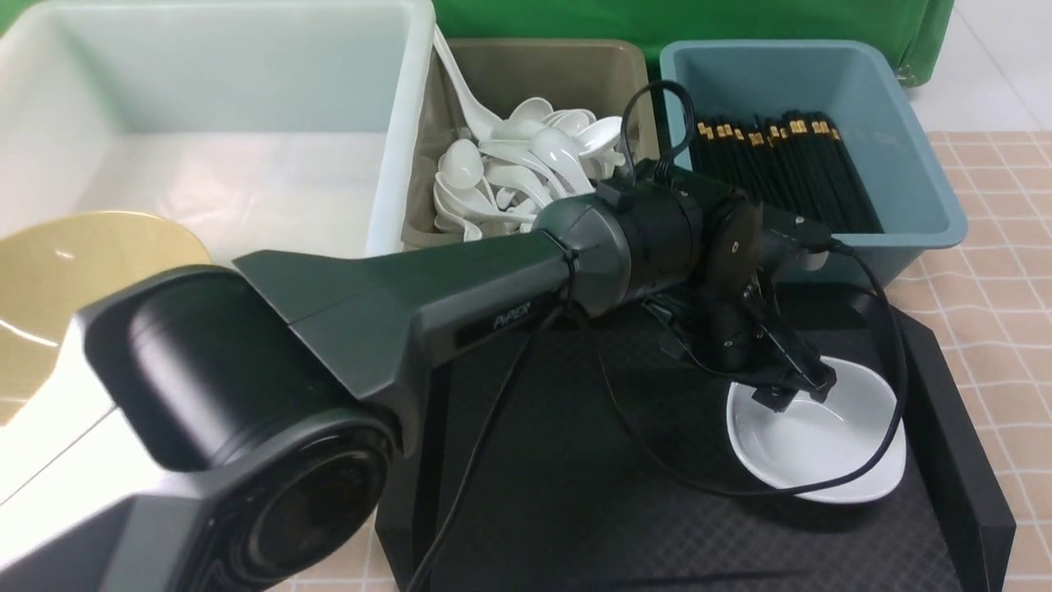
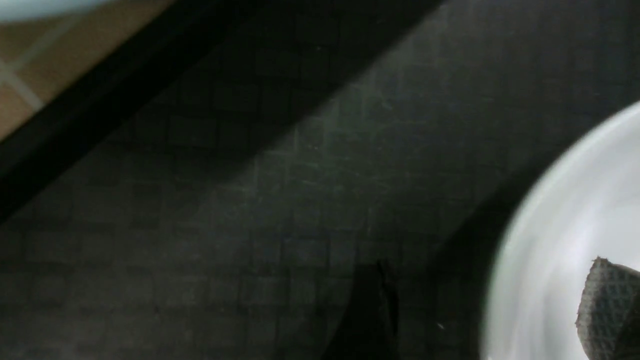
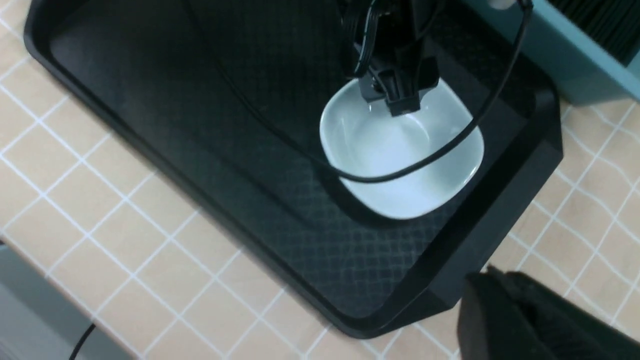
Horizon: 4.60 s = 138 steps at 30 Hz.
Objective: On brown table put chopsticks spoon bowls plates into blue grey white boxes.
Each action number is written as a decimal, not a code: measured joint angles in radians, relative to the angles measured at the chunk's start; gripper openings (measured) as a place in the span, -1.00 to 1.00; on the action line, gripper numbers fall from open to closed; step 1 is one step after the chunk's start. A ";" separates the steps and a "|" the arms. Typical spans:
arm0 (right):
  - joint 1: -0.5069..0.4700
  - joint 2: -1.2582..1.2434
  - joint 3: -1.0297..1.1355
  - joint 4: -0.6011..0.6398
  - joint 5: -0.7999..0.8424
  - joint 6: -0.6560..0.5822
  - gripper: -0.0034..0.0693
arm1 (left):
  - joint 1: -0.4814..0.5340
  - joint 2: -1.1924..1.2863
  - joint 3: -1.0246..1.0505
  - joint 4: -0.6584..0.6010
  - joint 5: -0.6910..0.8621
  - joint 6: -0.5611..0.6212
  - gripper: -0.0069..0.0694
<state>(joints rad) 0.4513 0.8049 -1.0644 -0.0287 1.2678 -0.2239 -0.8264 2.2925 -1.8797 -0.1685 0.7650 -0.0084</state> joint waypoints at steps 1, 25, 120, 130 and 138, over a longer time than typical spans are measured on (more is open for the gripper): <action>0.000 0.000 0.003 0.000 0.000 -0.001 -0.77 | 0.000 0.004 -0.001 -0.008 -0.007 -0.001 0.37; 0.000 0.086 -0.039 0.059 -0.075 -0.058 -0.77 | 0.136 -0.302 -0.009 -0.086 0.082 0.071 -0.80; 0.337 0.168 -0.130 0.099 -0.646 -0.139 -0.61 | 0.867 -1.558 1.047 -0.060 0.107 0.307 -0.81; 0.337 -0.078 0.133 0.179 -0.853 -0.138 -0.59 | 0.867 -1.917 1.275 -0.061 0.081 0.307 -0.81; 0.337 -0.229 0.272 0.188 -0.976 -0.138 -0.57 | 0.867 -2.120 1.372 -0.059 -0.014 0.307 -0.81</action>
<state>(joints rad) 0.7885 0.5763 -0.7921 0.1594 0.2918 -0.3616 0.0402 0.1728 -0.5081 -0.2278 0.7515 0.2988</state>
